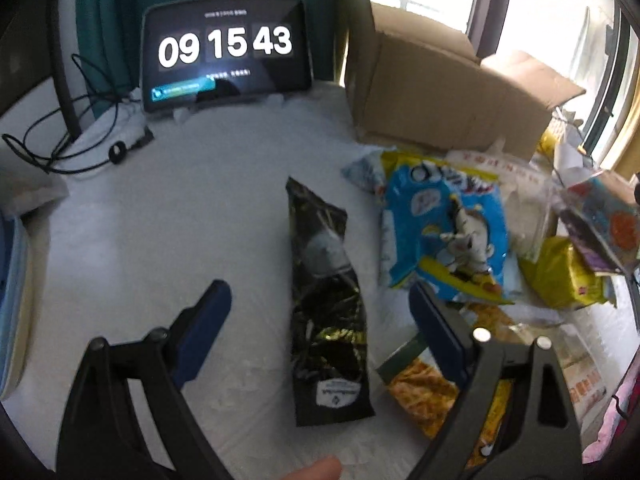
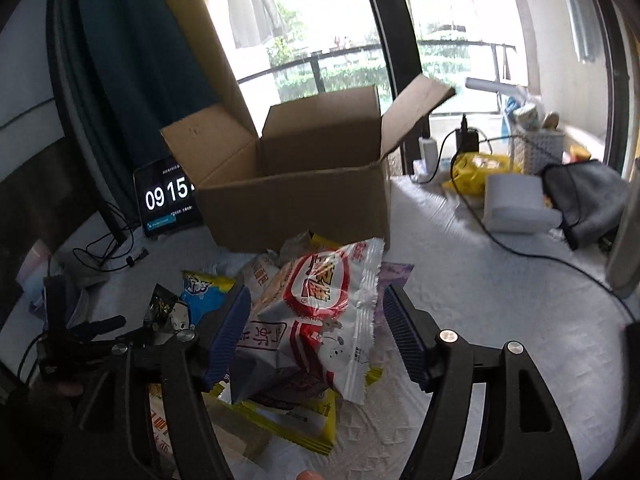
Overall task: Organize snacks
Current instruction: 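Move both tools back from the box to the snack pile, then grasp the black bag with the left tool while the right tool grasps the white-and-red bag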
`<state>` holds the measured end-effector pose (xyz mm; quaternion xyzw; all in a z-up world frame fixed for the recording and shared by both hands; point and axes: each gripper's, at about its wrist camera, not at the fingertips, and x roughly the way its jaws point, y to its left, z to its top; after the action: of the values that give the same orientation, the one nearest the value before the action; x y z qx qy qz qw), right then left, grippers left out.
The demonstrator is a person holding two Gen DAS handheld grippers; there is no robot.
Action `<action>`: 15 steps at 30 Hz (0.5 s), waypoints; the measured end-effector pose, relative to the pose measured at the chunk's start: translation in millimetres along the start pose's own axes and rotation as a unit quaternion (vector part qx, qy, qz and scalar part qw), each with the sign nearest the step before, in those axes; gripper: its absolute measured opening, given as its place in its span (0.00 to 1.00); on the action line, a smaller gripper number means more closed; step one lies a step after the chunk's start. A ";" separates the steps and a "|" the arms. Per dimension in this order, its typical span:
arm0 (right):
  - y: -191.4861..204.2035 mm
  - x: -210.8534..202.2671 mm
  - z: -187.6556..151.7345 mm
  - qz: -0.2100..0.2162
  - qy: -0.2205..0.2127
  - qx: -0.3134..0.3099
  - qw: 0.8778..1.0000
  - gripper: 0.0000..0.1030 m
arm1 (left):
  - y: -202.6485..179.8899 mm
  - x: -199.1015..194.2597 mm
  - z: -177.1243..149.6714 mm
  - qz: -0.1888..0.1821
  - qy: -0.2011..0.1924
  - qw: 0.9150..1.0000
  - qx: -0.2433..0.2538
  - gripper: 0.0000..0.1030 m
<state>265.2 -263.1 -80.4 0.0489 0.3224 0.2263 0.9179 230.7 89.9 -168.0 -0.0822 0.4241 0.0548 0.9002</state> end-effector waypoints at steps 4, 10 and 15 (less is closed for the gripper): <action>-0.5 11.7 -1.0 0.006 0.011 0.002 1.000 0.71 | -5.0 8.6 -2.3 0.000 0.012 1.000 0.007 0.88; -0.3 21.6 -0.5 0.009 0.021 0.002 1.000 0.71 | -11.2 19.5 -7.4 0.008 0.027 0.999 0.020 0.77; 0.1 25.7 -2.9 0.003 0.027 0.000 1.000 0.71 | -15.5 20.2 -8.5 0.027 0.024 0.999 0.030 0.60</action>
<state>281.0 -251.7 -97.3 0.0438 0.3468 0.2299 0.9083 239.7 73.7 -187.3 -0.0446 0.4493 0.0645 0.8899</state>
